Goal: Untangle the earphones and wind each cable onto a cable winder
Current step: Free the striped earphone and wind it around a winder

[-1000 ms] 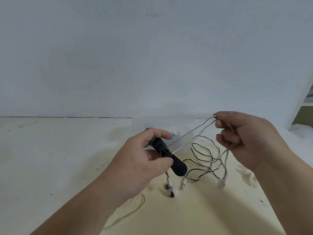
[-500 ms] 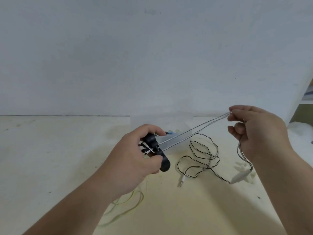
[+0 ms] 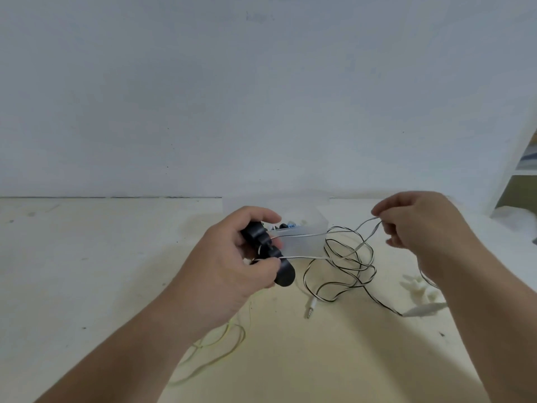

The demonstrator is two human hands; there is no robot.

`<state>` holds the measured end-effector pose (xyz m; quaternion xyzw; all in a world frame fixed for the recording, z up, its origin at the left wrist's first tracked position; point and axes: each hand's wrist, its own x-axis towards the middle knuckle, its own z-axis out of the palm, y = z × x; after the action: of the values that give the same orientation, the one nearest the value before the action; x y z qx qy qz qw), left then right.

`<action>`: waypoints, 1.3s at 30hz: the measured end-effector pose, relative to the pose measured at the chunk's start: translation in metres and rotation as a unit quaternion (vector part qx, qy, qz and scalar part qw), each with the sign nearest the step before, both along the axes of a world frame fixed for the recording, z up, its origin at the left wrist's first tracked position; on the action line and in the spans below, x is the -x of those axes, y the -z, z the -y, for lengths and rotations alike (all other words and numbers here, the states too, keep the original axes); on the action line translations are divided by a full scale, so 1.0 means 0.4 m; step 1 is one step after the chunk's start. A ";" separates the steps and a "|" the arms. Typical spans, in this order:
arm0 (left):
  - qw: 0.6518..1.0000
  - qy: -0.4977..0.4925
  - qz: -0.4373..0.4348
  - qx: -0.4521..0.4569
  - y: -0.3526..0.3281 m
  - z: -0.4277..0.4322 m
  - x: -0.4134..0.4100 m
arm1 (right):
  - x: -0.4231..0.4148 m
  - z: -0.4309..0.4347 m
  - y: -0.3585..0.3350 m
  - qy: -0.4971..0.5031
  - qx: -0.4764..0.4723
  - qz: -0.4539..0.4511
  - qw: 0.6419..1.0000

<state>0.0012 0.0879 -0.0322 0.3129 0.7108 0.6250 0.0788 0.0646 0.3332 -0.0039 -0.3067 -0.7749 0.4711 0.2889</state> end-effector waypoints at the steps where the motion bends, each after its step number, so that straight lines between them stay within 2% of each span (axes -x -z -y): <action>1: 1.000 0.001 -0.007 0.007 0.000 0.000 0.000 | 0.000 -0.006 0.005 0.009 -0.034 0.030 0.999; 3: 1.000 0.006 -0.016 0.013 0.002 -0.002 0.000 | -0.001 -0.014 0.014 -0.002 -0.103 0.104 0.989; 5: 0.999 0.012 -0.023 0.019 0.004 -0.003 -0.001 | 0.000 -0.008 0.018 -0.027 -0.183 0.188 0.965; 7: 0.999 0.014 -0.024 0.025 0.009 -0.006 -0.002 | -0.003 0.015 0.016 -0.051 -0.249 0.163 0.953; 9: 0.999 0.016 -0.023 0.032 0.011 -0.008 -0.006 | -0.014 0.055 -0.003 -0.147 -0.206 0.036 0.967; 10: 0.999 0.017 -0.024 0.035 0.011 -0.009 -0.008 | -0.023 0.084 -0.013 -0.229 -0.140 -0.011 0.963; 11: 0.999 0.020 -0.025 0.037 0.010 -0.009 -0.011 | -0.032 0.113 -0.021 -0.315 -0.083 -0.020 0.945; 13: 0.999 0.022 -0.030 0.036 0.007 -0.010 -0.013 | -0.039 0.144 -0.012 -0.435 -0.039 0.042 0.898; 15: 0.999 0.019 -0.029 0.026 0.003 -0.008 -0.012 | -0.035 0.148 0.011 -0.479 -0.039 0.115 0.869; 17: 0.999 0.014 -0.026 0.020 0.000 -0.006 -0.011 | -0.030 0.140 0.017 -0.470 -0.046 0.144 0.870; 19: 0.999 0.012 -0.023 0.025 0.001 -0.004 -0.010 | -0.027 0.131 0.012 -0.455 -0.030 0.121 0.882; 22: 0.999 0.026 -0.005 0.045 0.007 -0.005 -0.014 | -0.021 0.127 0.009 -0.431 0.072 0.050 0.898; 24: 0.998 0.041 0.002 0.054 0.012 -0.009 -0.019 | -0.015 0.138 0.015 -0.402 0.108 0.031 0.909; 28: 0.999 0.024 -0.002 0.035 0.021 -0.018 -0.022 | -0.010 0.157 0.034 -0.341 0.096 0.090 0.931; 31: 0.999 -0.006 -0.009 0.031 0.026 -0.021 -0.014 | -0.017 0.167 0.026 -0.394 0.110 0.130 0.903; 36: 0.998 -0.002 -0.020 0.067 0.031 -0.014 -0.010 | -0.022 0.184 0.013 -0.416 0.212 0.076 0.881; 39: 0.997 0.003 -0.015 0.073 0.028 -0.012 -0.011 | -0.020 0.182 0.017 -0.419 0.226 0.073 0.876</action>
<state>0.0057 0.0926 -0.0435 0.3182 0.7545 0.5664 0.0927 0.0725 0.2602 -0.0106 -0.0437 -0.7222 0.6867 -0.0705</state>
